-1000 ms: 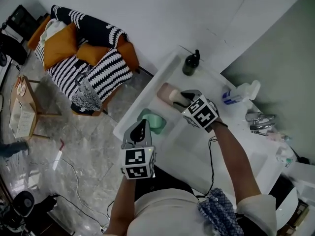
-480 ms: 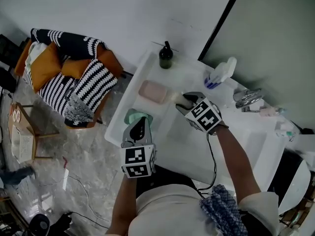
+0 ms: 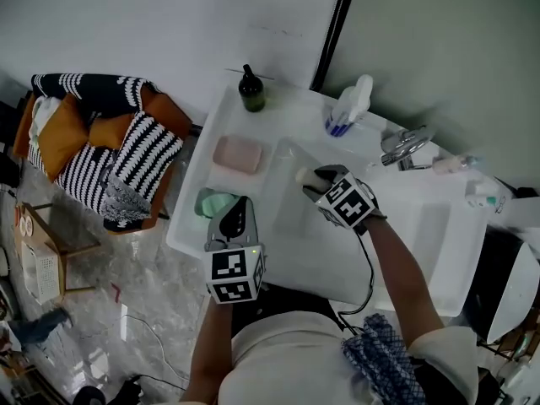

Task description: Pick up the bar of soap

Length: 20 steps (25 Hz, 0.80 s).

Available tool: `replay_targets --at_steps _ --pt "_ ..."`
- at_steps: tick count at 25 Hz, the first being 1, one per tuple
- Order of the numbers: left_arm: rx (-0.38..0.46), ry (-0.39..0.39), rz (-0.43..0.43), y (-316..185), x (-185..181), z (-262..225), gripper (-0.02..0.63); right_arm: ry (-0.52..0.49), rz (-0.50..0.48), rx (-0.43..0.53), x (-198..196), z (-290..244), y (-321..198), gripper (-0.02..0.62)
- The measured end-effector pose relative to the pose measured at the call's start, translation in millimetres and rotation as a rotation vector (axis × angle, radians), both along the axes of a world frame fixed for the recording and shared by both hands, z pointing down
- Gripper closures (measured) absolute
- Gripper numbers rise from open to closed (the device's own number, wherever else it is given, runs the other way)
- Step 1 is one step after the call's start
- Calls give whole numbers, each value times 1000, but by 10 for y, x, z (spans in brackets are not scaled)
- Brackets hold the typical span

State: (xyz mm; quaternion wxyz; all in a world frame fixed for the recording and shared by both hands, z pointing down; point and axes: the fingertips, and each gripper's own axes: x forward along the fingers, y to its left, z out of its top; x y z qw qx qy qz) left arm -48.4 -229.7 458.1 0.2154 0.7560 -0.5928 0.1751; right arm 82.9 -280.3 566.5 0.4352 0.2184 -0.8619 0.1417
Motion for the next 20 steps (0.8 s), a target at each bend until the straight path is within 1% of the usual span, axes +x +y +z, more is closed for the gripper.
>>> replay_targets --at_steps 6,12,16,20 --pt "-16 -17 20 -29 66 43 598 21 18 -64 146 307 109 383" --pt "-25 -44 1 -89 -13 72 598 26 17 -134 145 675 151 385" --pt "-57 -55 -28 -127 -88 155 598 39 -9 -161 114 836 194 385" --pt "-71 -61 -37 -156 -110 220 598 55 -45 -181 84 960 202 385"
